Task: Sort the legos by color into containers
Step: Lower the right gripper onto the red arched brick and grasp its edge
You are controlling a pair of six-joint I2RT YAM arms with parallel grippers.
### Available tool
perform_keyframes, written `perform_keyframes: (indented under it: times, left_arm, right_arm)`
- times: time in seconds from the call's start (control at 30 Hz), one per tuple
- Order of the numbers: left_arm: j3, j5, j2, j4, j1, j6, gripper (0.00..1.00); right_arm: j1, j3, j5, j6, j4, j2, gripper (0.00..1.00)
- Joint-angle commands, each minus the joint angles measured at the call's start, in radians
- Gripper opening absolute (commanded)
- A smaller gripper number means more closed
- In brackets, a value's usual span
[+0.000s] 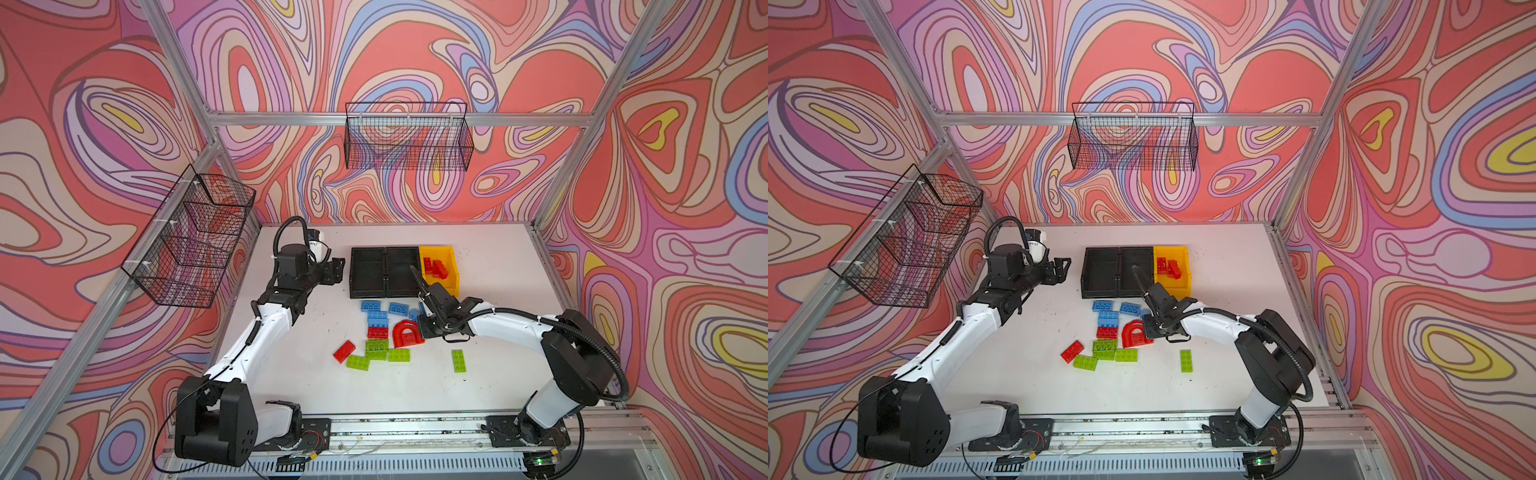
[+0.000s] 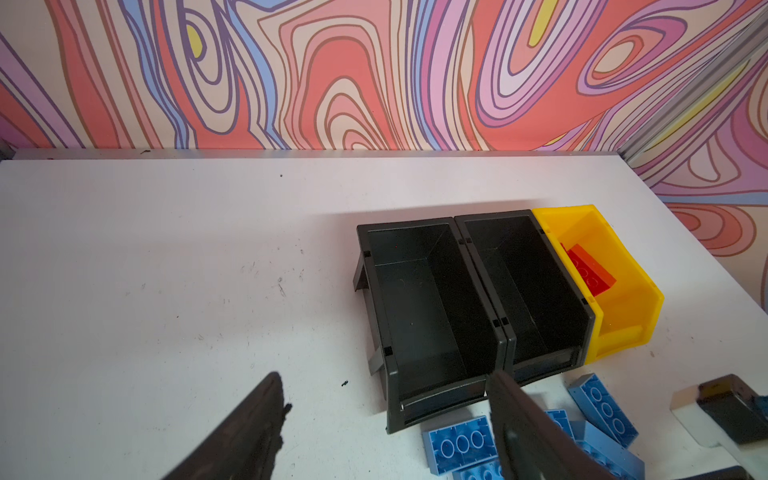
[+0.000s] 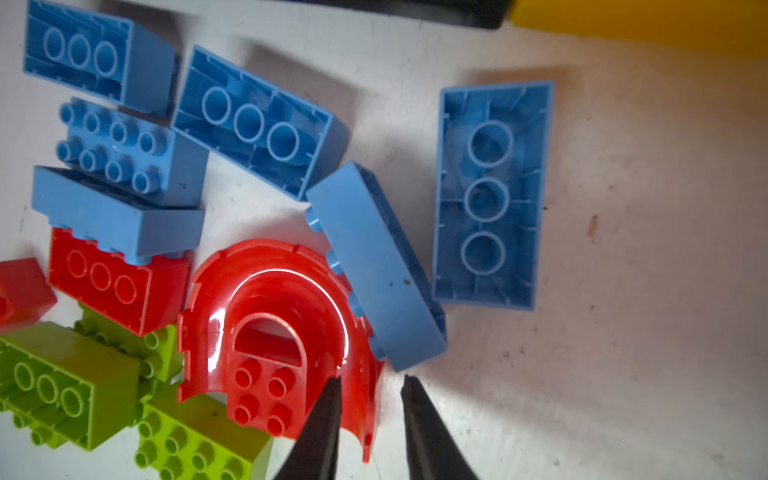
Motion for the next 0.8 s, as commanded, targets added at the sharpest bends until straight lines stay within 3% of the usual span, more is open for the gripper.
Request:
perform_keyframes:
  times: [0.0,0.17,0.33,0.77]
  left_arm:
    - [0.02,-0.006,0.002,-0.014,-0.002,0.006,0.79]
    - [0.02,-0.007,0.001,-0.015,-0.002,0.008,0.8]
    - [0.02,-0.004,0.001,-0.015,-0.002,0.008,0.8]
    - [0.019,-0.005,-0.004,-0.015,-0.002,0.008,0.8]
  right_arm:
    - [0.022,0.019,0.023,0.01,-0.014,0.014,0.27]
    - [0.028,0.002,0.033,0.024,-0.013,0.019,0.25]
    - [0.036,-0.011,0.041,0.034,-0.008,0.027,0.16]
    - [0.042,-0.01,0.068,0.046,-0.02,0.052,0.15]
